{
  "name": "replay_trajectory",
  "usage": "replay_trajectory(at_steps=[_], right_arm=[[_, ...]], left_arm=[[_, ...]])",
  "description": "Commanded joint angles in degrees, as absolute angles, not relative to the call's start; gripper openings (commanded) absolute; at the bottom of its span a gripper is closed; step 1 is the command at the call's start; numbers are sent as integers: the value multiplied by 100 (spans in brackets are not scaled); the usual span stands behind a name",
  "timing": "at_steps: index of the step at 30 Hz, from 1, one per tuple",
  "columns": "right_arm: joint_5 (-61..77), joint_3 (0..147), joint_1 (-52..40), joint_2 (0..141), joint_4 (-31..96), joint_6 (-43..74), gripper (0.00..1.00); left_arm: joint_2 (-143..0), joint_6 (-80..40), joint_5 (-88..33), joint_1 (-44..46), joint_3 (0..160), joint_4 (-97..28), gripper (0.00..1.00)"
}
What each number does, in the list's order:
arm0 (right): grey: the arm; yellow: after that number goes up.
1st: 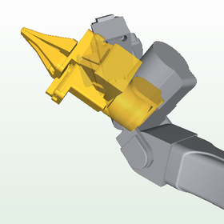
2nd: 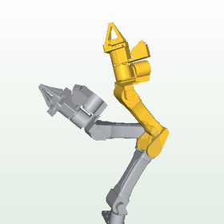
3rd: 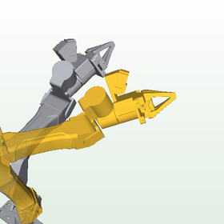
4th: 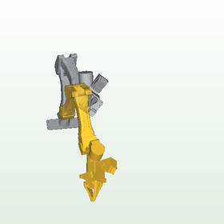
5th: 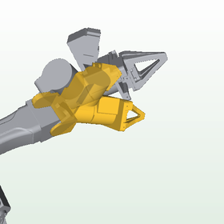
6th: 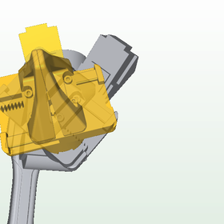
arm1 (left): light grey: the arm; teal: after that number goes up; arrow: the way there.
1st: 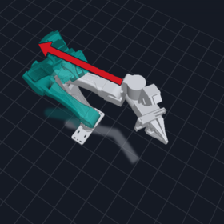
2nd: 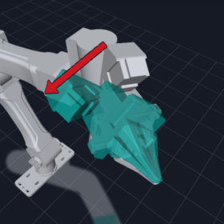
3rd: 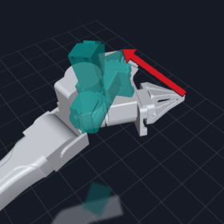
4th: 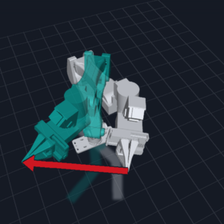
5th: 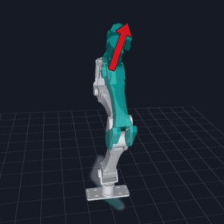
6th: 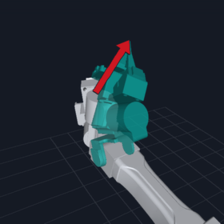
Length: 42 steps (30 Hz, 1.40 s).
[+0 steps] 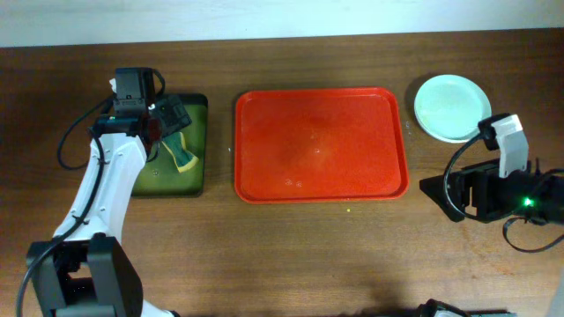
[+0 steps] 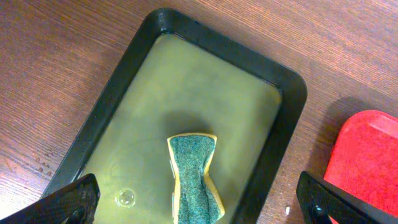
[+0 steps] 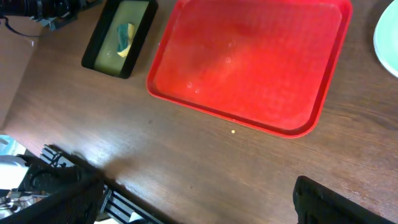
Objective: Clean dirty plates on tray and stack at the side
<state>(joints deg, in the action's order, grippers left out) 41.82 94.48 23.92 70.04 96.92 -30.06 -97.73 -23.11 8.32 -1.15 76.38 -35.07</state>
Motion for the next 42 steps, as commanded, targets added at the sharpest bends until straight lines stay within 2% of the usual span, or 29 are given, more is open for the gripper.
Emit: replay_trajectory(at_steps=[1, 2, 7, 9, 12, 16, 19, 23, 29, 35, 42], right_arm=[[4504, 9118, 2244, 7170, 9448, -2545, 98], [4504, 8884, 2152, 7131, 9100, -2224, 98], [3780, 5953, 1278, 5638, 5325, 325, 98], [3636, 4836, 1129, 4838, 4259, 657, 98], [3223, 3647, 976, 3516, 3573, 735, 98], [1619, 2676, 357, 1905, 3260, 1992, 98], [823, 2003, -130, 1011, 2707, 2049, 98], [523, 1238, -150, 248, 2049, 2412, 98], [226, 84, -150, 19, 342, 2449, 99], [-484, 32, -154, 19, 427, 2375, 98], [-482, 32, -148, 19, 425, 832, 98]], left_arm=[[-9743, -2263, 836, -130, 7697, -3503, 99], [-9743, -2263, 836, -130, 7697, -3503, 99], [-9743, -2263, 836, -130, 7697, -3520, 99], [-9743, -2263, 836, -130, 7697, -3520, 99], [-9743, -2263, 836, -123, 7697, -3520, 99], [-9743, -2263, 836, -130, 7697, -3520, 99], [-9743, -2263, 836, -123, 7697, -3520, 99], [-9743, -2261, 836, -130, 7697, -3520, 99], [-9743, -2263, 836, -130, 7697, -3520, 99], [-9743, -2263, 836, -130, 7697, -3520, 99], [-9743, -2263, 836, -130, 7697, -3520, 100]])
